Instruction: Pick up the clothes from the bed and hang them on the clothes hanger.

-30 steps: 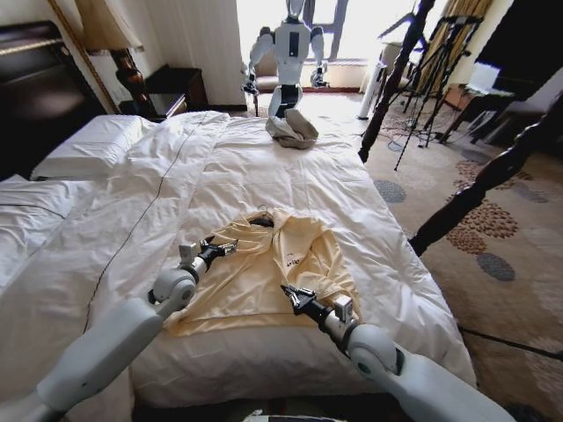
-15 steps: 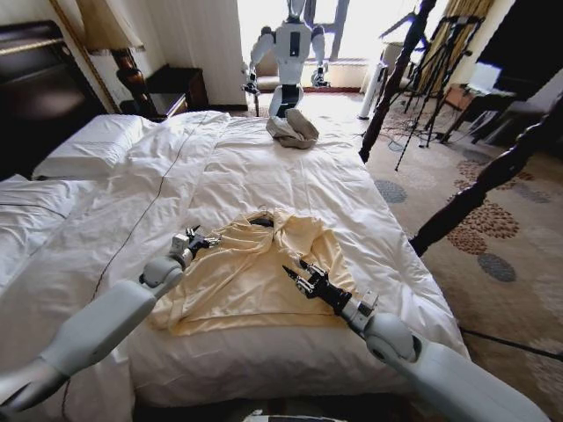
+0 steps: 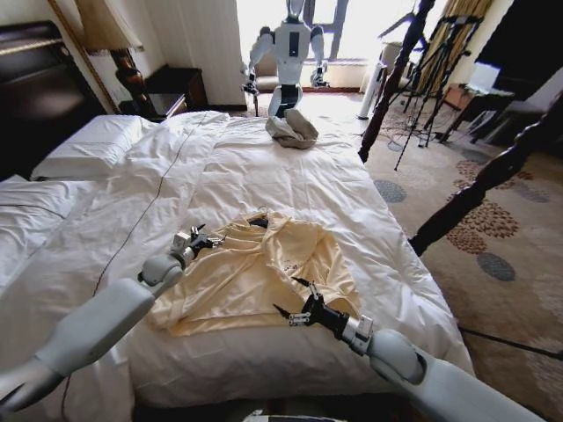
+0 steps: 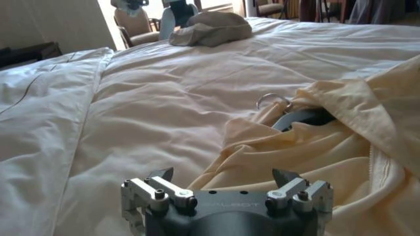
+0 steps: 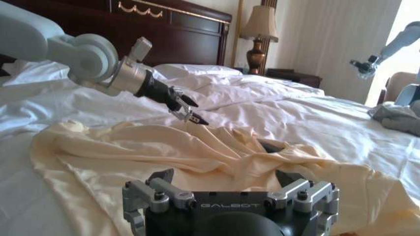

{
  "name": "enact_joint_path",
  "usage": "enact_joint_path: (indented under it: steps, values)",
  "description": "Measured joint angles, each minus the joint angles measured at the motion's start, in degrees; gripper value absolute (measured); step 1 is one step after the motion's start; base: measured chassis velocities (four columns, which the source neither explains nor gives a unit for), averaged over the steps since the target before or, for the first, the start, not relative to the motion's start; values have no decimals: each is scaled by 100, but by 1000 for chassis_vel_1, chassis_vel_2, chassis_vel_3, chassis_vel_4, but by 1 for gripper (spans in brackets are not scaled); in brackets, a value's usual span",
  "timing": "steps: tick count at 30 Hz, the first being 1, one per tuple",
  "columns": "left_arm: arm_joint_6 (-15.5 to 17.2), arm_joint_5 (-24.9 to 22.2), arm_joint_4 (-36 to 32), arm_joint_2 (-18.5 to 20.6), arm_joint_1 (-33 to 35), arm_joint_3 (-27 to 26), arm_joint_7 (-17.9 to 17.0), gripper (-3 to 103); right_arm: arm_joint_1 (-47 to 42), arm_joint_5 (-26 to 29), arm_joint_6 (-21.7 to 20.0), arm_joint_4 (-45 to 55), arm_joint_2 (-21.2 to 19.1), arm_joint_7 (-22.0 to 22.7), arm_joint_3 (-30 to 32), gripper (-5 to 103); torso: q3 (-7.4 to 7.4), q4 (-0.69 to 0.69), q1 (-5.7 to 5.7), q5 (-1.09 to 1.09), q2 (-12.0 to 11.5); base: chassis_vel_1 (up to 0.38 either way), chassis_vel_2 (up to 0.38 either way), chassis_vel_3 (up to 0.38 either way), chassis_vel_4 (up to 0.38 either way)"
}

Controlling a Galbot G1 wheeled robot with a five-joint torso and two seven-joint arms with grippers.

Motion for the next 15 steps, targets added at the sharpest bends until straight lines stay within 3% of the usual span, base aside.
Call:
enact_joint_path:
  steps: [2,4,7,15]
  values:
    - [0,0,-9,1,10,-6,-1,100,-7,-24,17,1,-9,-31,-6,100,0,0,0,-1,0,0,0,0,0]
    - [-5,0,-38,41,29,-37,-9,100,-29,-76,390,-48,46,-544,-59,100,-1,0,-1,1,1,0,0,0,0]
    - [-34,9,32,41,-44,-9,-11,100,-8,-5,511,-84,100,-667,-53,100,-1,2,-2,1,1,0,0,0,0]
    - [-176,317,699,-186,-915,798,75,100,93,391,704,-224,96,-160,258,100,0,-1,0,1,1,0,0,0,0]
